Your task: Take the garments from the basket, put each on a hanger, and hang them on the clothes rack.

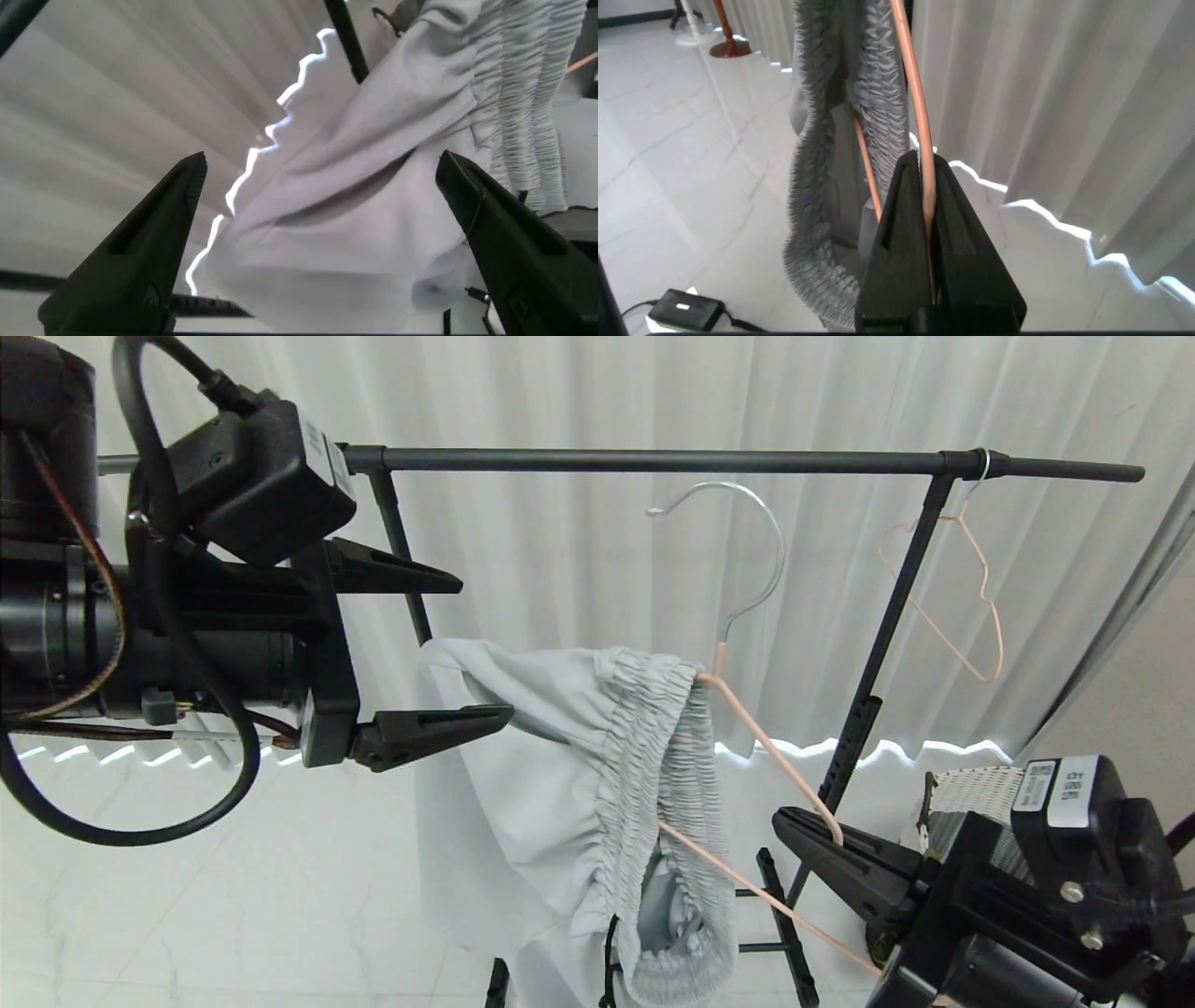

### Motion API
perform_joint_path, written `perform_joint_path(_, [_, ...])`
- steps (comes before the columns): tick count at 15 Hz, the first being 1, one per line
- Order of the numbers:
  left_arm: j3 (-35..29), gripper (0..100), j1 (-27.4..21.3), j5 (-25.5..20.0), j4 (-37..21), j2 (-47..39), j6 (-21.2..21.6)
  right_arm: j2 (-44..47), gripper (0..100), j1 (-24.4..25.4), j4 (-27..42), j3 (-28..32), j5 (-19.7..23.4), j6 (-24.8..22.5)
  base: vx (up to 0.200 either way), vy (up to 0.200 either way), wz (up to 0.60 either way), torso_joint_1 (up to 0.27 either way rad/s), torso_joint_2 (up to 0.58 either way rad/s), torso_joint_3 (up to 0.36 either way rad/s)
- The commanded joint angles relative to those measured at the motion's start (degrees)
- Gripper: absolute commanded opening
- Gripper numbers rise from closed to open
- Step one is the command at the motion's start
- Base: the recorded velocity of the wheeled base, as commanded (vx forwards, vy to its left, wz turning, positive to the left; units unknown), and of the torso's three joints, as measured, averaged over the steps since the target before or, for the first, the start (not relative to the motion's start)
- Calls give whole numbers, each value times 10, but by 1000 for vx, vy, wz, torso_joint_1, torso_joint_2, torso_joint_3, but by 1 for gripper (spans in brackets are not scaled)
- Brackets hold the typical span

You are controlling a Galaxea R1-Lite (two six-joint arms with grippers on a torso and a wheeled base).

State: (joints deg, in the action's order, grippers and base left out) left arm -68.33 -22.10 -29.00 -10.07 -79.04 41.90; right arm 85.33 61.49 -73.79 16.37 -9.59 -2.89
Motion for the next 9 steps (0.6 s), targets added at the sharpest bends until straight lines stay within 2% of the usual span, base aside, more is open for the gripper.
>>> perform_joint_path(1, [-2, 100, -2, -11, 0, -16, 5, -1, 0, 1, 0, -3, 0, 0, 0, 0, 0, 0, 0, 0])
perform_joint_path(4, [2, 100, -7, -69, 0, -35, 60, 1, 0, 14, 0, -6, 0, 0, 0, 0, 0, 0, 0, 0])
perform_joint_path(6, [-11, 100, -7, -85, 0, -62, 91, -1, 0, 22, 0, -13, 0, -1, 0, 0, 0, 0, 0, 0])
perform_joint_path(9, [-11, 100, -15, -101, 0, -79, 96, -1, 0, 26, 0, -14, 0, -4, 0, 0, 0, 0, 0, 0])
